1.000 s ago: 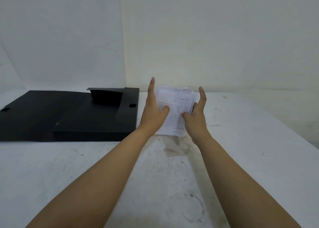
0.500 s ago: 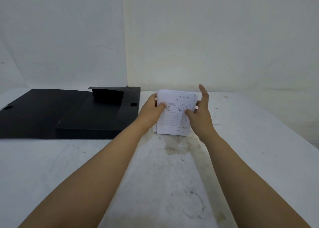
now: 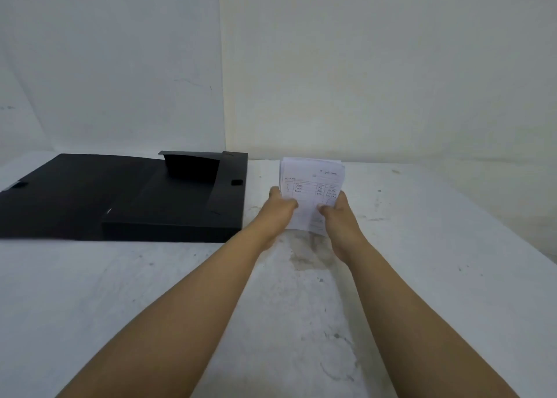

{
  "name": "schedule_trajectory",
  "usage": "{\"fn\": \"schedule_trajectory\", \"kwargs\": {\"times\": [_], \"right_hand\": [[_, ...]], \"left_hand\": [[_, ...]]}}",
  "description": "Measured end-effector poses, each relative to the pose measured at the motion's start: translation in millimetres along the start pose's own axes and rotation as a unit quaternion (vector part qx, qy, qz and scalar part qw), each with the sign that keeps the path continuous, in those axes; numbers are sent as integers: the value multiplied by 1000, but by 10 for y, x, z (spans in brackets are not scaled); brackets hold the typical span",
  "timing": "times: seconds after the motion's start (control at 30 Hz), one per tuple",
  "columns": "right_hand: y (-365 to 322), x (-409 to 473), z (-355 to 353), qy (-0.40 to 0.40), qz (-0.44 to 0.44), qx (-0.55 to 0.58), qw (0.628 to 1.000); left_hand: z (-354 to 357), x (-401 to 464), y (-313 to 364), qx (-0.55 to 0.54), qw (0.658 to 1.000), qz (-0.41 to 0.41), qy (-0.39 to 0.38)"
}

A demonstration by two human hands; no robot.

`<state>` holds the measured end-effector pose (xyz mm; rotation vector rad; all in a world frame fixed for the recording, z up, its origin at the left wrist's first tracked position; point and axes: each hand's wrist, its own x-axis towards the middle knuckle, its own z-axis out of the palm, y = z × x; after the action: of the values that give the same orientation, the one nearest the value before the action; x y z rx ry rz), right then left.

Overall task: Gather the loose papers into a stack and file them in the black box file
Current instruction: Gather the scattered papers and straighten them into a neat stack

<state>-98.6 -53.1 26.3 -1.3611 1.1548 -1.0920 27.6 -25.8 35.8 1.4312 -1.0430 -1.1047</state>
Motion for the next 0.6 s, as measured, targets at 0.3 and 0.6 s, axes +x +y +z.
{"fn": "schedule_trajectory", "kwargs": {"times": [0.3, 0.6], "right_hand": [[-9, 49, -6, 4, -33, -25, 999], [55, 78, -58, 71, -59, -91, 992]], "left_hand": [[-21, 12, -95, 32, 982, 117, 145], [-78, 26, -135, 53, 981, 122, 142]]}}
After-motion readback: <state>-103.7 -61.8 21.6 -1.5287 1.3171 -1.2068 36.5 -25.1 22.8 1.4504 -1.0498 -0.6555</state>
